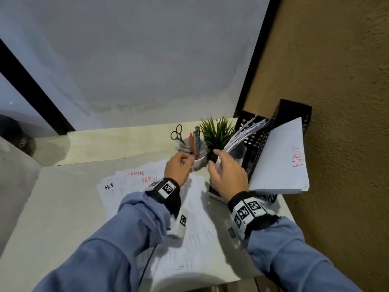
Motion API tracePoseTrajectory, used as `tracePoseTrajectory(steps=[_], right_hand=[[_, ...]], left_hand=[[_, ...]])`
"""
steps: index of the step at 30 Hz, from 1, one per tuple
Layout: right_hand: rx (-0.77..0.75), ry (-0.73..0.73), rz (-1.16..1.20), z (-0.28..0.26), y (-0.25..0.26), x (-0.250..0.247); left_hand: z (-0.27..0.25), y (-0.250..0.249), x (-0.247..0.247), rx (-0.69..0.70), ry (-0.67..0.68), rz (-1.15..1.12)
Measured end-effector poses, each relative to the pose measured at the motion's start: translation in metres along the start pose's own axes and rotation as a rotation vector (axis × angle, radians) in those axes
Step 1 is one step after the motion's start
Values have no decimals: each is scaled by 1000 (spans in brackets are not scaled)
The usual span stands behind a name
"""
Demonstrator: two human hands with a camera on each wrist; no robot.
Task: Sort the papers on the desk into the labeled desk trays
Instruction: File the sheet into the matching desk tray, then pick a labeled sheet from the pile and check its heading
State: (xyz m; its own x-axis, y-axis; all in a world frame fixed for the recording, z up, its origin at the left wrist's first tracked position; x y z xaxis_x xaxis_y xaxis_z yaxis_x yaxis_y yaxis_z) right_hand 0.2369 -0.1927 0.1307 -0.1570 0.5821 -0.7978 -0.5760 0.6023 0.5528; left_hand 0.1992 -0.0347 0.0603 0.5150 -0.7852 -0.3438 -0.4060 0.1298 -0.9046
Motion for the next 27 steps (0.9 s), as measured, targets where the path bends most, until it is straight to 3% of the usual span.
tracePoseTrajectory(steps=[2,4,6,9,12,17,23,27], right_hand=[[-146,92,18,-19,21,24],[-173,254,-1,-39,27,59],[-58,399,-29,-55,15,96],[276,551,35,-81,-14,135],[486,540,155,-99,-27,156],[627,547,382,-113,-29,179],[582,375,413,-106,-19,172],[483,300,371,-95,-12,164]], left_hand=[[1,47,-30,-98,-90,160],[-4,95,-58,-269,-135,363],[-19,136,-84,-441,-174,505],[-46,173,-112,-580,-249,575],[-58,190,-120,-604,-227,605],[-67,202,-120,-592,-178,638],[-74,212,-115,-567,-70,425],[-76,206,-113,-465,-8,546]])
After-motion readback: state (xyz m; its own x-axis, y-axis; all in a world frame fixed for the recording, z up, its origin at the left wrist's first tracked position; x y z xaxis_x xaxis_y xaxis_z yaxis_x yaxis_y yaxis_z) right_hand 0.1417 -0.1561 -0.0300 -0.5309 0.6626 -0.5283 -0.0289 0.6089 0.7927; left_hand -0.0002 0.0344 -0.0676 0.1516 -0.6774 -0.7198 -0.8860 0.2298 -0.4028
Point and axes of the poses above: each hand's wrist, its own z-axis towards the middle knuckle, its own x-axis out of the palm, y = z × x, the point moved 6 cm from there along z, towards the middle knuckle, and after that the axes turned 5 degrees about -x, right-handed, at the moved point
